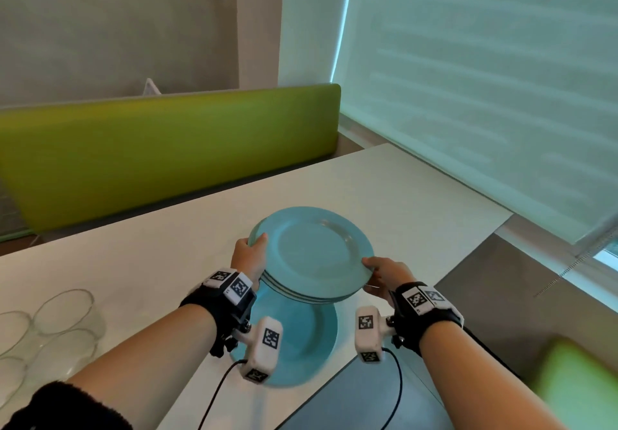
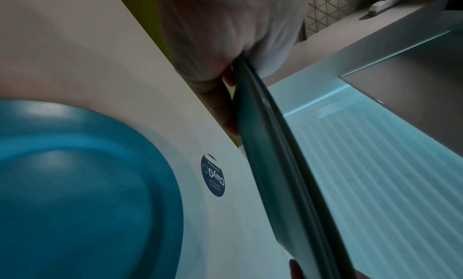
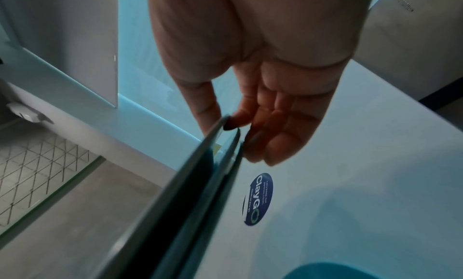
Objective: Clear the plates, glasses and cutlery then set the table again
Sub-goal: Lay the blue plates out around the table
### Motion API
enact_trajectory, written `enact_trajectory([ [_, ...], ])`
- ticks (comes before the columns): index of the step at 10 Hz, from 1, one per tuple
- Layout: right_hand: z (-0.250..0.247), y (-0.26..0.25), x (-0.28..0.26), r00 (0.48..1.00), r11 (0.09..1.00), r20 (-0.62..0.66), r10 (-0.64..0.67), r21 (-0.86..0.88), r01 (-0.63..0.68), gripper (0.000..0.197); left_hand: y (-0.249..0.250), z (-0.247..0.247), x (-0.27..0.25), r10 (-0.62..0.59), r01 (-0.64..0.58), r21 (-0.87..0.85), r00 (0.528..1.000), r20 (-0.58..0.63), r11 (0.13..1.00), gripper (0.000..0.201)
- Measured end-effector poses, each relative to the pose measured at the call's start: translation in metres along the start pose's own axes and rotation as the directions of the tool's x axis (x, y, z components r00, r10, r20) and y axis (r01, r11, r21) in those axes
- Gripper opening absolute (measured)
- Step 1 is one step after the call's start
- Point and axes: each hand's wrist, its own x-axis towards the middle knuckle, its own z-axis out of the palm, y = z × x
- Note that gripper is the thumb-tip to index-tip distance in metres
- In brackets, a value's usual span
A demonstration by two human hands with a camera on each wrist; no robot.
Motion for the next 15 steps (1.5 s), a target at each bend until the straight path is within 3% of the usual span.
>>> enact_trajectory([
  [1, -0.008, -0.014, 0.027, 0.999, 1.0, 0.034, -0.017, 0.002, 0.017, 0.015, 0.002, 0.026, 0.016, -0.007, 0.007, -0.007, 0.999, -0.05, 1.0, 0.031],
  [2, -0.014, -0.022, 0.05, 0.998, 0.998, 0.034, -0.056, 0.043, 0.055, 0.019, 0.001, 0.048, 0.026, 0.003, 0.0, 0.027, 0.993, -0.115, 1.0, 0.05],
  [4, -0.034, -0.032, 0.089, 1.0, 0.983, -0.025, -0.013, 0.185, 0.017, 0.012, 0.004, 0.081, 0.038, -0.011, 0.023, 0.052, 0.977, -0.214, 0.998, 0.05],
  [5, -0.048, -0.034, 0.108, 0.997, 0.971, -0.082, -0.012, 0.239, 0.031, 0.03, 0.01, 0.081, 0.049, 0.018, 0.002, 0.074, 0.963, -0.268, 0.997, 0.048],
  [6, -0.065, -0.029, 0.13, 0.993, 0.983, -0.12, 0.012, 0.186, 0.011, 0.04, 0.017, 0.072, 0.06, 0.04, -0.003, 0.111, 0.942, -0.334, 0.994, 0.047],
  [8, -0.101, -0.002, 0.157, 0.959, 0.974, -0.249, 0.131, 0.213, -0.078, 0.043, 0.032, 0.058, 0.076, 0.002, 0.054, 0.115, 0.898, -0.44, 0.992, 0.054],
  [9, -0.114, 0.014, 0.159, 0.965, 0.952, -0.263, -0.023, -0.299, -0.059, 0.039, 0.037, 0.06, 0.078, -0.003, 0.06, 0.109, 0.886, -0.464, 0.992, 0.055],
  [10, -0.121, 0.02, 0.156, 0.96, 0.92, -0.281, 0.0, -0.376, -0.11, 0.033, 0.038, 0.065, 0.079, 0.004, 0.053, 0.113, 0.891, -0.453, 0.992, 0.054],
  [11, -0.118, 0.031, 0.161, 0.967, 0.9, -0.251, -0.044, -0.43, -0.071, 0.02, 0.036, 0.069, 0.08, 0.005, 0.051, 0.115, 0.897, -0.442, 0.992, 0.054],
  [13, -0.115, 0.044, 0.155, 0.966, 0.81, -0.227, -0.122, -0.585, -0.036, 0.016, 0.032, 0.076, 0.077, -0.009, 0.066, 0.116, 0.9, -0.437, 0.991, 0.056],
  [14, -0.118, 0.049, 0.158, 0.976, 0.84, -0.217, -0.003, -0.53, -0.115, 0.018, 0.031, 0.077, 0.077, -0.008, 0.064, 0.113, 0.9, -0.436, 0.992, 0.056],
  [15, -0.111, 0.043, 0.153, 0.987, 0.893, -0.152, 0.053, -0.436, -0.115, 0.024, 0.031, 0.076, 0.077, -0.003, 0.056, 0.109, 0.901, -0.434, 0.992, 0.055],
])
